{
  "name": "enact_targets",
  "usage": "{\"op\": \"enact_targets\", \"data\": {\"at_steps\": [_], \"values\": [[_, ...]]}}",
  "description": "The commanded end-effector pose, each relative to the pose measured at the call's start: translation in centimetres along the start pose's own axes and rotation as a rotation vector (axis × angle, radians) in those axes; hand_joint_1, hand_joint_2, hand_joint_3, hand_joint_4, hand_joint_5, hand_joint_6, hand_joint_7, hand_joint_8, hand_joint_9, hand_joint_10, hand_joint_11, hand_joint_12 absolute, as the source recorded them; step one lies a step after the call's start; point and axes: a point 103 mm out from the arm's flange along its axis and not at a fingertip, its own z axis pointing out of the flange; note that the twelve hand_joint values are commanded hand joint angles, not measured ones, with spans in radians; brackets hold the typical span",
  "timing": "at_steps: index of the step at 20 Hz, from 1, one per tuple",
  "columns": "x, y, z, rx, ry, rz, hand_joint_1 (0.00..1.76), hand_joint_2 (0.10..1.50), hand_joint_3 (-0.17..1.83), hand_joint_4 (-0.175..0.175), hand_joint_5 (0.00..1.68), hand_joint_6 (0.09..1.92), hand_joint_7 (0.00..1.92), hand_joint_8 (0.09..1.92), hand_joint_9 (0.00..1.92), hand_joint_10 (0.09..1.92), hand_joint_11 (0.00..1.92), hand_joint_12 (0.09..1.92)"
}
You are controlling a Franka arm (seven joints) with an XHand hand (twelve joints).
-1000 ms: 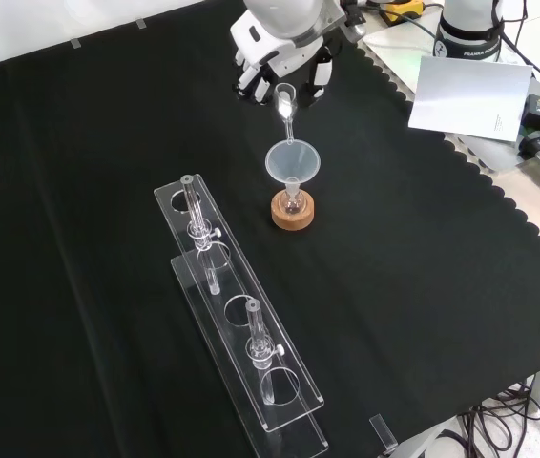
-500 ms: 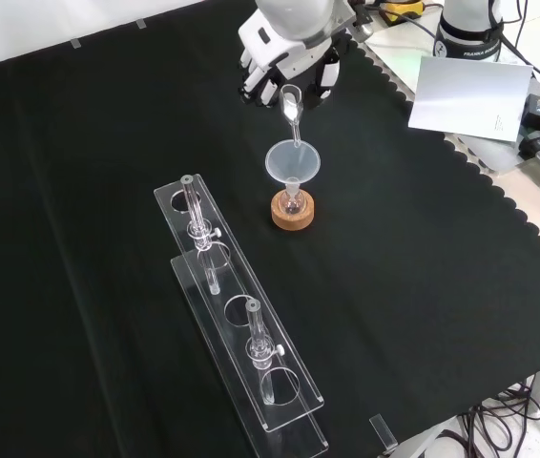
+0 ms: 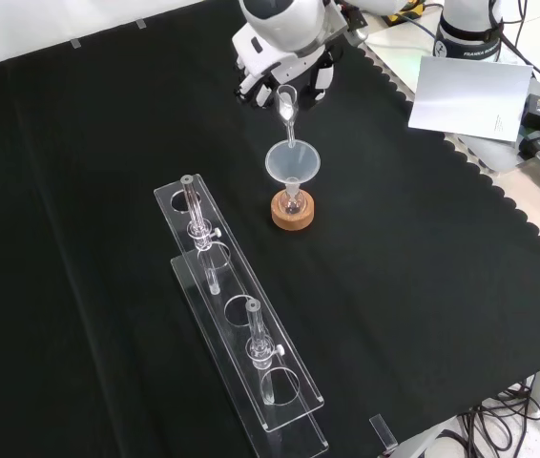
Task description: Pour all the NaCl from the weighing funnel into the round-bottom flask.
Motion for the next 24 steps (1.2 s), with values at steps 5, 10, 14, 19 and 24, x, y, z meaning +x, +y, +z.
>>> {"op": "enact_targets", "data": {"at_steps": [5, 10, 14, 19, 24], "values": [[-0.3, 0.0, -0.3, 0.007, -0.03, 0.006, 1.11, 0.7, 0.63, 0.175, 1.21, 0.78, 0.52, 0.65, 0.96, 0.34, 0.84, 1.04], [0.1, -0.2, -1.0, 0.024, -0.068, 0.021, 1.11, 0.7, 0.63, 0.175, 1.21, 0.78, 0.52, 0.65, 0.96, 0.33, 0.85, 1.03], [0.4, 0.0, -1.2, 0.026, -0.089, 0.014, 1.11, 0.7, 0.63, 0.175, 1.21, 0.78, 0.52, 0.65, 0.96, 0.33, 0.85, 1.03], [0.5, 0.1, -1.1, 0.029, -0.123, 0.016, 1.11, 0.7, 0.63, 0.175, 1.21, 0.78, 0.51, 0.65, 0.96, 0.33, 0.85, 1.03], [0.7, 0.2, -1.3, 0.016, -0.145, 0.009, 1.11, 0.7, 0.63, 0.175, 1.21, 0.78, 0.51, 0.65, 0.96, 0.33, 0.85, 1.03]]}}
